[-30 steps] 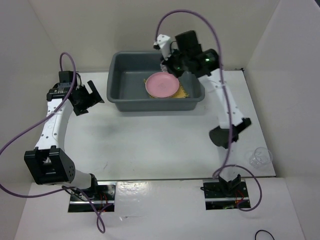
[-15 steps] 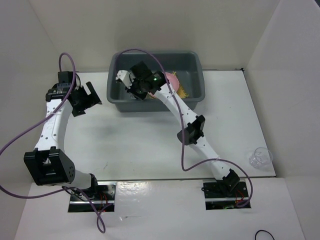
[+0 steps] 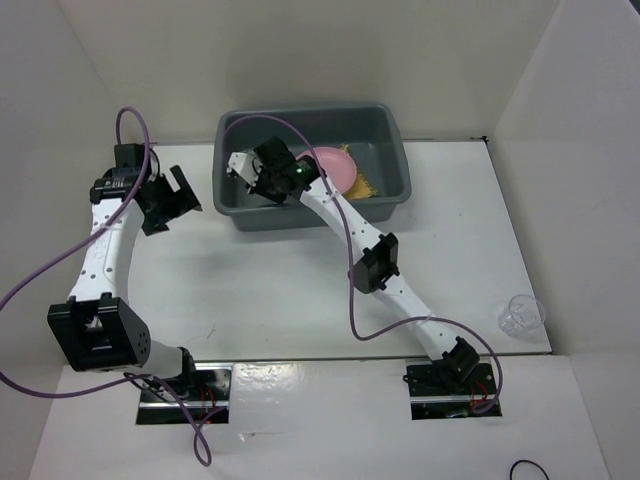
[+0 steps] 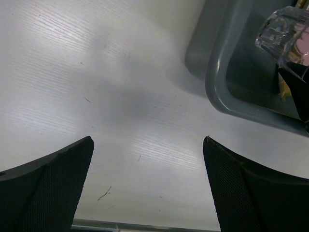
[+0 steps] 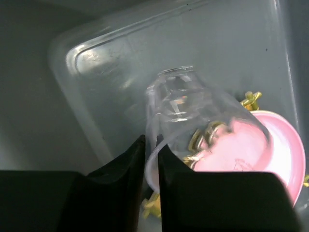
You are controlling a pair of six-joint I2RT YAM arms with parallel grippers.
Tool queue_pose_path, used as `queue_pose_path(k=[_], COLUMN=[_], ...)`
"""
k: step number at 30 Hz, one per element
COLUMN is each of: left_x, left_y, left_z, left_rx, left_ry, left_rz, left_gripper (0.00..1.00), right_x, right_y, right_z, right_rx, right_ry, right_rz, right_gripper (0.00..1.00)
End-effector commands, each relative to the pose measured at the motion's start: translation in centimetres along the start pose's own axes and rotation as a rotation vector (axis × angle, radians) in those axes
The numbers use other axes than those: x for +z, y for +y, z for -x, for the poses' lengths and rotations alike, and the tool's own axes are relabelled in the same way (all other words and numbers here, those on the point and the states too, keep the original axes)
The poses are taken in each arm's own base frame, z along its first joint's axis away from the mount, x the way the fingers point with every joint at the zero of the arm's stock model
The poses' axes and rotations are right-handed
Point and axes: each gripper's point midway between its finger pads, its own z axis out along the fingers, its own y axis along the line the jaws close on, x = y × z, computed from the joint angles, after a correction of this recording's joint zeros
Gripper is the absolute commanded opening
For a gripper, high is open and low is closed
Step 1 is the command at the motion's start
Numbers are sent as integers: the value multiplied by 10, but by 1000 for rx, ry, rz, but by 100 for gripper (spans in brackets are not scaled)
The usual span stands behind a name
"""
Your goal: Place the mixed dishes into the plastic bin
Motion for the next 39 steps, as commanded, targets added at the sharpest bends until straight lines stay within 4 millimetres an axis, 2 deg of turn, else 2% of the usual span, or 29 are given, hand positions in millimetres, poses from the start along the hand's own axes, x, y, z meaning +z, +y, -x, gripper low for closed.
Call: queue_pose_path(k=[1,4,6,7,11,13,15,16,17,18,19,20,22,23,25,26,27,28,29,30,31,32,33,34,36,37,38,39], left_x=[0,5,5,7,10,13,10,7,5,2,0,-2,-2,-2,2,5,6,6,9,9,11,18,19,21,23,28,32,36], left_y=[8,12,12,12,14,18,17,17,16,15,13,11,10,10,8,7,6,6,6,9,8,10,7,5,1,2,-1,0], left_z=[0,-1,-1,-4,-2,-1,4,10,13,14,18,21,21,21,21,21,23,24,25,27,29,27,29,27,30,26,26,25], left_rx=[8,0,0,-1,-8,-17,-15,-5,-4,-3,-2,-1,-1,-1,-1,-1,9,9,9,2,1,-1,0,-1,-10,-13,-14,-25], left_ry=[1,7,7,18,16,22,4,-13,-23,-31,-43,-53,-49,-49,-41,-37,-46,-46,-47,-50,-47,-29,-26,-12,-9,19,31,41], left_rz=[16,24,24,19,24,32,34,40,37,33,28,24,16,16,8,-1,-4,-4,-5,0,1,9,-5,-18,-27,-28,-38,-34], left_gripper=[100,100,100,100,100,100,100,100,100,100,100,100,100,100,100,100,100,100,100,100,100,100,100,100,100,100,100,100], right_x=[22,22,14,14,-15,-48,-84,-127,-151,-172,-210,-216,-249,-275,-298,-309,-332,-344,-355,-370,-393,-399,-414,-408,-417,-419,-411,-418], right_y=[21,19,20,25,14,2,-30,-39,-69,-83,-96,-125,-150,-165,-171,-156,-161,-155,-137,-131,-126,-105,-94,-69,-49,-36,-13,-6], right_z=[-7,-3,11,17,42,58,57,63,42,29,22,-30,-69,-110,-158,-192,-236,-263,-292,-318,-353,-374,-398,-413,-427,-434,-443,-446], right_rx=[-46,-36,-35,-42,-25,7,82,145,209,254,336,438,502,562,624,676,765,829,898,953,1030,1076,1137,1181,1180,1198,1215,1221], right_ry=[27,11,-18,-35,-95,-121,-146,-184,-176,-171,-186,-92,-49,11,107,191,250,298,362,416,461,510,541,586,637,671,715,723], right_rz=[25,14,5,14,-11,-50,-92,-70,-90,-92,-109,-127,-178,-217,-265,-251,-299,-316,-326,-376,-430,-435,-466,-422,-446,-438,-397,-424], right_gripper=[22,33,36,40,52,53,53,53,59,62,65,69,72,73,75,75,76,76,76,75,75,75,73,73,73,72,72,72])
